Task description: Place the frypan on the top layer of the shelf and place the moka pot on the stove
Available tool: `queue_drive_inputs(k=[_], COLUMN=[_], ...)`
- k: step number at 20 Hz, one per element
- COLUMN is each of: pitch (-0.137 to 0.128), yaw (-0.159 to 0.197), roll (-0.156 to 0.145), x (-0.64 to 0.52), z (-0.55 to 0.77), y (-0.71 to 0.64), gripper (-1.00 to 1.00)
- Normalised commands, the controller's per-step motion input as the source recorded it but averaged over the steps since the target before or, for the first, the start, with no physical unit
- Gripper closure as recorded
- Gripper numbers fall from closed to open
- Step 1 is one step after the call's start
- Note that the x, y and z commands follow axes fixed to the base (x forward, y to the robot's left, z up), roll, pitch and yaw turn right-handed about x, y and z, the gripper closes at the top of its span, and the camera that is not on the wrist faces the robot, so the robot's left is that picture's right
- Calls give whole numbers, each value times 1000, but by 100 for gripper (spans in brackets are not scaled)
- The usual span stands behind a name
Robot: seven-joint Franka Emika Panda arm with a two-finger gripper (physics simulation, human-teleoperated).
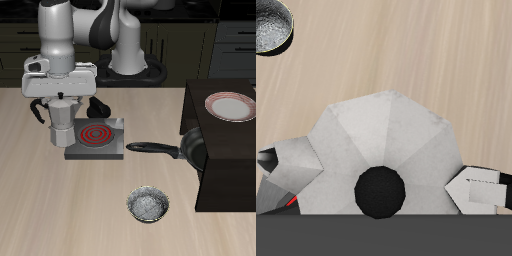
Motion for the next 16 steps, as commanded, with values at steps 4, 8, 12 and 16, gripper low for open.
queue_drive_inputs(k=[4, 8, 12, 16], pitch=[-17, -4, 37, 26], yaw=[-1, -16, -39, 3], roll=[66, 40, 27, 41], x=[-341, -251, -302, -290], z=[-18, -22, -69, -120], y=[182, 127, 68, 109], gripper=[100, 100, 100, 100])
